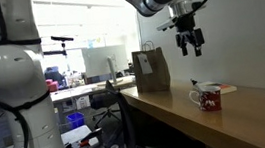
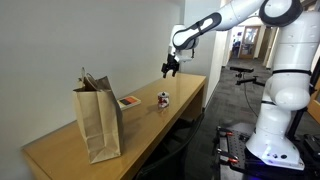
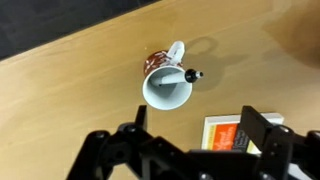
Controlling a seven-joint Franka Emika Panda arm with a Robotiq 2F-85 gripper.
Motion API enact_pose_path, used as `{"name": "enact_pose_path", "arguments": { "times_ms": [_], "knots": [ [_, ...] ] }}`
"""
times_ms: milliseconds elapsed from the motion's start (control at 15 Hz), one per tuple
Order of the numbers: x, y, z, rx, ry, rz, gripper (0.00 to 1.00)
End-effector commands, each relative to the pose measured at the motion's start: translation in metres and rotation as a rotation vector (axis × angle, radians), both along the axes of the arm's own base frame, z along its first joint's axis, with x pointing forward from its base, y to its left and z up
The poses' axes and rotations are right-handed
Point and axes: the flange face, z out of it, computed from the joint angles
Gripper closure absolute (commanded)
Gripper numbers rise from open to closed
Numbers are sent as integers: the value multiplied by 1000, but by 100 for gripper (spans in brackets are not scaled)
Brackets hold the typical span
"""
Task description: Pick the marker and put it in the cup
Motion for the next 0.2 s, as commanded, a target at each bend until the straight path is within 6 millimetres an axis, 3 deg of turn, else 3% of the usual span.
{"name": "enact_pose_path", "arguments": {
  "times_ms": [0, 133],
  "knots": [
    [-12, 6, 2, -34, -47, 85, 0],
    [-14, 7, -1, -40, -53, 107, 0]
  ]
}}
